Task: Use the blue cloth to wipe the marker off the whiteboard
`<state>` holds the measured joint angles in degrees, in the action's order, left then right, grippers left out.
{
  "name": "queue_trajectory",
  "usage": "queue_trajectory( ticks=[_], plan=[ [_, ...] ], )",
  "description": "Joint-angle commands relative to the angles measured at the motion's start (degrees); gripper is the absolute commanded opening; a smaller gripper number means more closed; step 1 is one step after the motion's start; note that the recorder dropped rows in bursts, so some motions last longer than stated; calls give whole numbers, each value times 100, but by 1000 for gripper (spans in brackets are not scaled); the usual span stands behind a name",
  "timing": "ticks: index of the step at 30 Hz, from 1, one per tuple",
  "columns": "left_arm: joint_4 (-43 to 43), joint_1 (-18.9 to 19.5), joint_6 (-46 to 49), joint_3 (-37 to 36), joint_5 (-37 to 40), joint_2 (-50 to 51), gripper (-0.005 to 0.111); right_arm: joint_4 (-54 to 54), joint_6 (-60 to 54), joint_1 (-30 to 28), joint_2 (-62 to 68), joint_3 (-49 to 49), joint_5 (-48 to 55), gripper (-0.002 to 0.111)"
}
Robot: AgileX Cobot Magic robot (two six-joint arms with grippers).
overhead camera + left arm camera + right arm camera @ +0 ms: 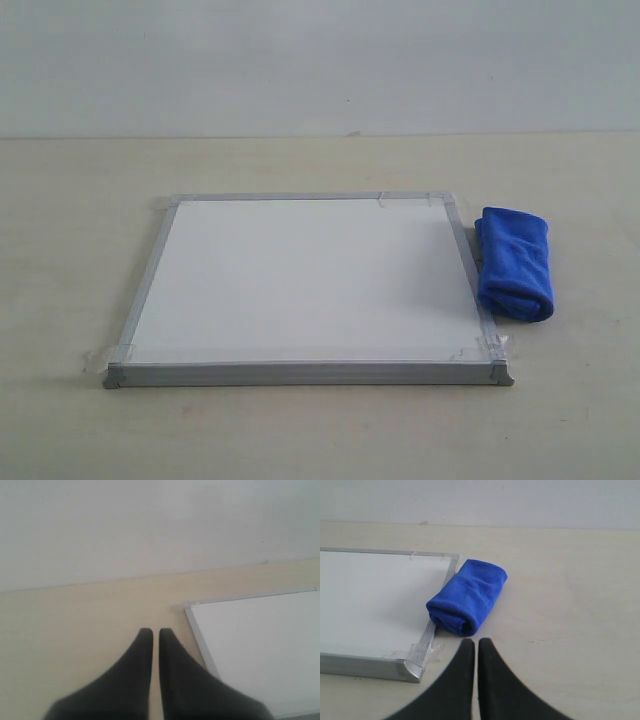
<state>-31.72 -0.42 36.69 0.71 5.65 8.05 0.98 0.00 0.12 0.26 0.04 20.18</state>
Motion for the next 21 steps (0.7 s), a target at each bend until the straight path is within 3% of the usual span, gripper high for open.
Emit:
queue_trajectory(
  ticks=[1,3,10,13,15,18,21],
  plan=[
    [-189,148,31,-71,189,-328,4,-9,0,-12,-26,-4,-58,0],
    [-204,148,-29,-71,189,-344,4,-9,0,-12,-26,-4,-58,0],
    [-710,148,-2133,-71,496,-344,4,-9,0,-12,-26,-4,-58,0],
    [-569,148,-1885,-71,458,-344,4,-9,0,-12,-26,-4,-58,0],
    [-1,148,-1704,-71,446,-365,4,-9,0,-12,-26,-4,-58,0],
    [728,148,-1704,-71,446,-530,4,-9,0,-12,-26,-4,-40,0],
    [879,148,-1953,-71,531,-774,4,-9,0,-12,-26,-4,-40,0]
  ],
)
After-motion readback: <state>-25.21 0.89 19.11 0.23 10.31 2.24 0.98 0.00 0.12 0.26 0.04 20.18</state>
